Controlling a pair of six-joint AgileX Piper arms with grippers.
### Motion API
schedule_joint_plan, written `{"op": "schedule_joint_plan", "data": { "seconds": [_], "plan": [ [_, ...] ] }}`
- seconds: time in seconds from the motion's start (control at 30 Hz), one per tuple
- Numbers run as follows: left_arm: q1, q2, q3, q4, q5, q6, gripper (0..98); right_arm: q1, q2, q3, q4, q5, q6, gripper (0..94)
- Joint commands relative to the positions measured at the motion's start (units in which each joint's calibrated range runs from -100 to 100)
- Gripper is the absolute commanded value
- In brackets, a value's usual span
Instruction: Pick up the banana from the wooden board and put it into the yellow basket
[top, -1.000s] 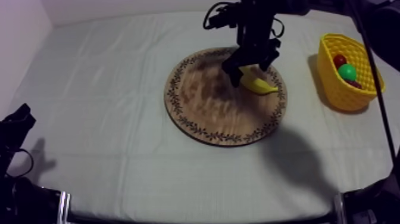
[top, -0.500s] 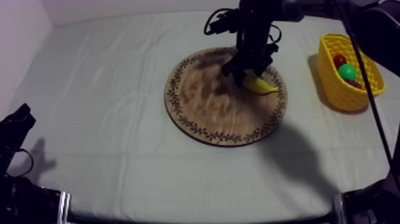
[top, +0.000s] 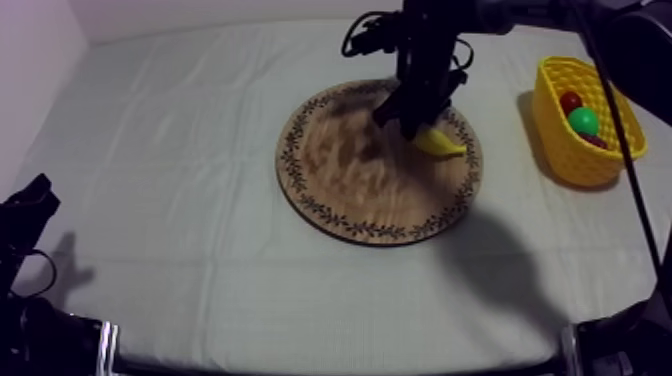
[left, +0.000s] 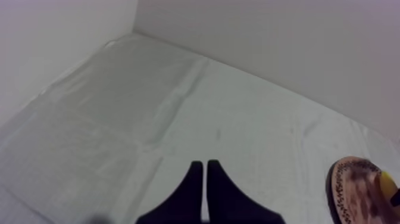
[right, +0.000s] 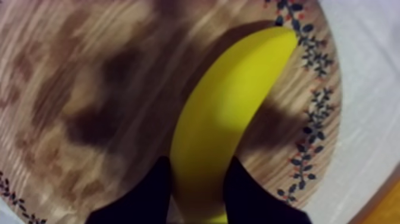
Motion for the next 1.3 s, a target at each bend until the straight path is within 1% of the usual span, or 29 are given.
{"op": "schedule_joint_plan", "data": {
  "seconds": [0.0, 0.13, 0.6, 0.83, 1.03, 1.27],
  "plan": [
    [0.0, 0.0, 0.0, -0.01, 0.0, 0.0, 0.1, 0.0, -1.6, -0.3, 0.1, 0.7, 0.2, 17.9],
    [0.0, 0.0, 0.0, -0.01, 0.0, 0.0, 0.1, 0.0, -5.8, -1.3, 0.1, 3.1, 1.3, 17.5],
    [0.0, 0.0, 0.0, -0.01, 0.0, 0.0, 0.1, 0.3, -18.2, -8.0, -0.8, 14.4, 4.4, 18.0],
    [0.0, 0.0, 0.0, -0.01, 0.0, 0.0, 0.1, 1.0, -21.5, -9.5, -1.0, 17.4, 4.8, 18.3],
    [0.0, 0.0, 0.0, -0.01, 0.0, 0.0, 0.1, 3.6, -24.1, -7.2, -0.9, 17.9, 4.6, 18.7],
    [0.0, 0.0, 0.0, -0.01, 0.0, 0.0, 0.1, 9.7, -27.5, -4.3, -0.6, 18.7, 5.3, 19.7]
  ]
}}
